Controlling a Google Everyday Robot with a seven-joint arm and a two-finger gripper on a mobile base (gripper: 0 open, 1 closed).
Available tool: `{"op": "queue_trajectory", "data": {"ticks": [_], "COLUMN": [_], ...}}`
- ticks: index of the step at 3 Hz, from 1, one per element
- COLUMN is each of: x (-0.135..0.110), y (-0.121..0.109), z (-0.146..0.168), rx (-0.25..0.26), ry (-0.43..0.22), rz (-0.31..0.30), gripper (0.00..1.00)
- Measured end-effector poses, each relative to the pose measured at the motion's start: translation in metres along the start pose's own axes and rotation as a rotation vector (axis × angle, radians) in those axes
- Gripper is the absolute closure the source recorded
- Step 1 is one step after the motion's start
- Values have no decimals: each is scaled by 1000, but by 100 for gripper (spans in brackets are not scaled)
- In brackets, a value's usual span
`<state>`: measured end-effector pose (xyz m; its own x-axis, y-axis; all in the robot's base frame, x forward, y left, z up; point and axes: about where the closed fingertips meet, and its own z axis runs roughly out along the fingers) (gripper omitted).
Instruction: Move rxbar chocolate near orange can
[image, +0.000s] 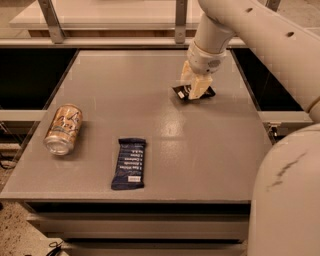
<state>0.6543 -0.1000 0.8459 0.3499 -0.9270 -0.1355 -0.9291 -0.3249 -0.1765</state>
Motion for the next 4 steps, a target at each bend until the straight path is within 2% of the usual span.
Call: {"op": "queue_trajectory", "data": {"ticks": [1, 2, 3, 4], "x": [-28, -74, -74, -95], "y": [-14, -21, -21, -22], "z": [-20, -28, -28, -19], "rx": [40, 41, 42, 32], "ry": [-19, -71, -71, -69], "rz": [-103, -247, -248, -344], "gripper": [100, 100, 100, 100]}}
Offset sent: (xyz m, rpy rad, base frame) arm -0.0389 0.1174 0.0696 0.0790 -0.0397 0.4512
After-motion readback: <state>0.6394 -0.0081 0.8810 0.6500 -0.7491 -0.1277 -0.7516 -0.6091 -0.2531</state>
